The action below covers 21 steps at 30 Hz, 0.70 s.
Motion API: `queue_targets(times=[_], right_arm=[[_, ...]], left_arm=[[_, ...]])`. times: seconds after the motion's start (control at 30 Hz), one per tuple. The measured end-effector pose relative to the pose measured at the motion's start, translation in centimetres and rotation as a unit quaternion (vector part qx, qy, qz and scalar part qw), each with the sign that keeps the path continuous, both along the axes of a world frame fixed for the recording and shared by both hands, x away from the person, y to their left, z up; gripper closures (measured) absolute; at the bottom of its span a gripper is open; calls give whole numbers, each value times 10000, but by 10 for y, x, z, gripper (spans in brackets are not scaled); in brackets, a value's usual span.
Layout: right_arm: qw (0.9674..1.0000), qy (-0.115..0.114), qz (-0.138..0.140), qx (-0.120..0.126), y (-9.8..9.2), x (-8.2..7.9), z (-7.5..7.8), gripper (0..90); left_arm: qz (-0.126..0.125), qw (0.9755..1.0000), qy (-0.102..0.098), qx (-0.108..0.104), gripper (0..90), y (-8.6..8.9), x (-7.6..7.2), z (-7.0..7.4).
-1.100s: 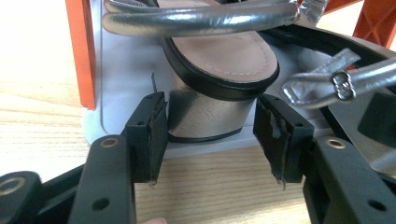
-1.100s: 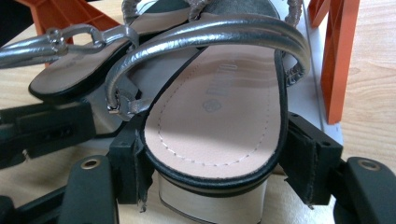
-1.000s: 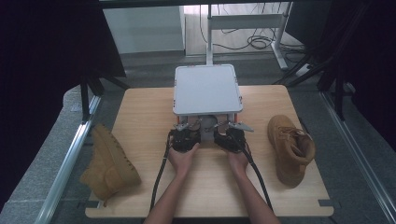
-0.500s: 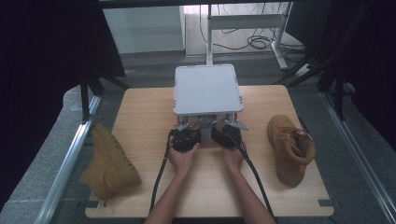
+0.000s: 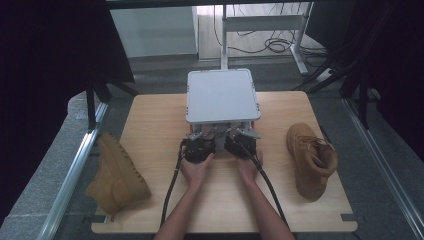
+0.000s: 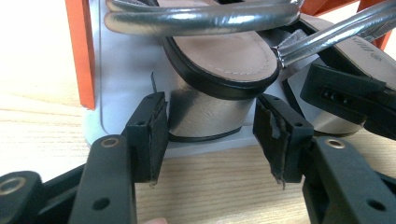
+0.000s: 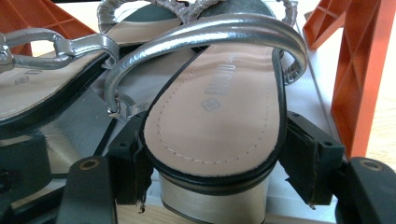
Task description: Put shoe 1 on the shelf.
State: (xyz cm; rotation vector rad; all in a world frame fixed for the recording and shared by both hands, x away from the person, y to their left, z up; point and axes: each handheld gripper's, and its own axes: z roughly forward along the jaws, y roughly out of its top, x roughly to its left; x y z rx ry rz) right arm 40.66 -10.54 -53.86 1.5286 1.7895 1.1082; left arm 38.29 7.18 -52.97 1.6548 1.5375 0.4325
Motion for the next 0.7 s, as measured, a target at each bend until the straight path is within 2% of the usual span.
queue_targets(times=[0.13, 0.23, 0.37, 0.5, 0.57, 0.67, 0.7], right_arm=[[9999, 91, 31, 63, -4, -2, 2, 300], [9999, 19, 83, 60, -8, -11, 7, 272], [9994, 13, 244, 257, -21, -24, 13, 258], [9984, -46, 469, 300, -35, -35, 19, 264], [9981, -26, 502, 355, -41, -38, 22, 301], [9981, -72, 457, 407, -47, -41, 23, 404], [9981, -78, 450, 414, -49, -41, 23, 452]], left_arm=[[-6, 10000, -70, 20, 435, 2, -2, 3], [-72, 9998, -204, 53, 406, 6, -9, 2], [-178, 9993, -319, 49, 388, 16, -20, -1], [-234, 9986, -476, 85, 394, 28, -30, 1], [-217, 9983, -534, 114, 415, 32, -34, 3], [-176, 9978, -577, 283, 480, 35, -37, 5], [-160, 9978, -580, 272, 494, 36, -37, 5]])
